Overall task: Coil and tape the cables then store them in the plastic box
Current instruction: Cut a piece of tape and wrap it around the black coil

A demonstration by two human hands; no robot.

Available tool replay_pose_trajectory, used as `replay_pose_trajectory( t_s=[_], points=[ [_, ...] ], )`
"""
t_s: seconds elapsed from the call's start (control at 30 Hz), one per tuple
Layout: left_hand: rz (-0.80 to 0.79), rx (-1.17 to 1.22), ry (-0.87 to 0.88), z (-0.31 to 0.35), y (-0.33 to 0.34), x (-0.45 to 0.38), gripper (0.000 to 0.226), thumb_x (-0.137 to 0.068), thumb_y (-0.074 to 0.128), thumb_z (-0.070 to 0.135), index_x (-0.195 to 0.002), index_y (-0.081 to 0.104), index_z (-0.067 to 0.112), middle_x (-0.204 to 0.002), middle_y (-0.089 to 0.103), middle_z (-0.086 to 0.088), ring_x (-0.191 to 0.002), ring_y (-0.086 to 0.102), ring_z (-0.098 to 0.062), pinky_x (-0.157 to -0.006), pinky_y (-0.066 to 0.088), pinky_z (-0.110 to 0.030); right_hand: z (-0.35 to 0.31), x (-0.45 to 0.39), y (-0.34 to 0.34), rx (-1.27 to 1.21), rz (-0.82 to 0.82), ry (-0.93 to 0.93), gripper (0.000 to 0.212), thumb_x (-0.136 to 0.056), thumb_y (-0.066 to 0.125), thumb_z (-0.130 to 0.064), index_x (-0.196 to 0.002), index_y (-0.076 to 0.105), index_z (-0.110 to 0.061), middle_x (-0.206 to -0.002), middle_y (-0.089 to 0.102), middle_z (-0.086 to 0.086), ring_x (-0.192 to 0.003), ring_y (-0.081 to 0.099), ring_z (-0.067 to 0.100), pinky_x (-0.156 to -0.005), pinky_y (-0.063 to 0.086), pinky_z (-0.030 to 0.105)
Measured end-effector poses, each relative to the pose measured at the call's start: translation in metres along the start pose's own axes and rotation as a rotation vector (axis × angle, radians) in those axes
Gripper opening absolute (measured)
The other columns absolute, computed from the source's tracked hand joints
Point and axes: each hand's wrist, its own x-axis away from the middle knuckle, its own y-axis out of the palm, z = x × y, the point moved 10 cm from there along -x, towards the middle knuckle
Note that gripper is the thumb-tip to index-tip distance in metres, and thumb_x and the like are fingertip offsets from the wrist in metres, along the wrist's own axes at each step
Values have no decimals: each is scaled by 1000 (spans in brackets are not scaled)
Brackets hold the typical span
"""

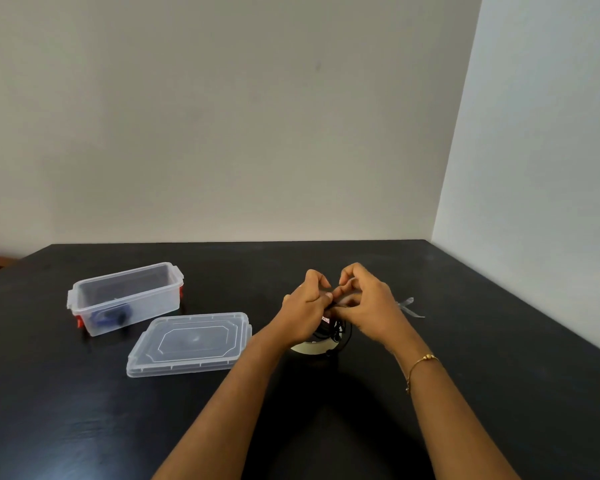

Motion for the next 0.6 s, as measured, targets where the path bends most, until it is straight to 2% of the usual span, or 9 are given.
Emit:
replay_pose_trajectory(
  t_s=[0.03,0.1,0.17,0.23,0.33,0.37,0.43,0.5,0.6],
  points=[
    [5,-64,13,1,-1,0,7,-98,34,19,-95,36,25,-92,52,0,-98,52,-23,-98,40,-44,1,0,0,2,-2,12,36,-72,74,-3,-83,46,-24,-88,65,7,-82,68,18,-73,57,25],
    [20,-218,52,5,-4,-1,5,-98,32,21,-96,36,24,-93,47,2,-96,46,-19,-99,32,-36,5,-1,2,15,-2,33,32,-73,73,-3,-81,50,-24,-87,66,6,-81,66,17,-69,54,20],
    [24,-348,78,8,-4,-1,6,-99,31,22,-97,36,23,-88,40,7,-96,38,-14,-93,24,-32,8,-3,3,42,4,45,30,-74,72,-2,-81,52,-23,-86,65,5,-80,64,16,-67,51,18],
    [6,-405,58,3,-2,-3,7,-99,32,24,-95,37,24,-85,40,9,-97,34,-12,-91,24,-32,9,-3,4,92,21,36,27,-75,69,0,-83,53,-21,-86,65,5,-76,62,13,-64,48,14],
    [-9,-242,-7,-8,-2,-8,7,-97,40,28,-90,41,26,-95,52,-4,-96,44,-15,-88,40,-32,5,-3,1,142,88,-10,23,-77,67,-2,-84,53,-18,-80,63,2,-66,57,4,-57,42,7],
    [-5,-156,0,-7,-2,-8,7,-96,43,27,-89,43,25,-92,56,-8,-91,49,-15,-82,44,-28,4,-3,-1,130,109,-19,23,-77,67,-1,-83,52,-18,-79,62,2,-65,56,4,-56,41,8],
    [-4,-62,39,0,-5,-5,6,-94,48,24,-90,45,21,-81,60,-2,-76,54,-8,-69,44,-17,6,-4,-6,97,140,-14,26,-76,68,-1,-79,50,-20,-79,62,3,-65,56,5,-57,42,10],
    [-23,-15,52,4,-5,-2,6,-93,51,21,-88,47,21,-76,59,4,-71,56,-5,-66,45,-13,11,-4,-10,46,137,18,28,-75,71,-3,-76,50,-22,-80,64,5,-68,59,9,-62,48,16],
    [-73,49,44,3,-3,-1,10,-93,51,18,-85,48,24,-77,60,3,-71,56,-7,-72,48,-20,17,-4,-10,-21,79,65,28,-70,77,-6,-71,52,-19,-82,67,9,-75,65,19,-73,56,28]
  ],
)
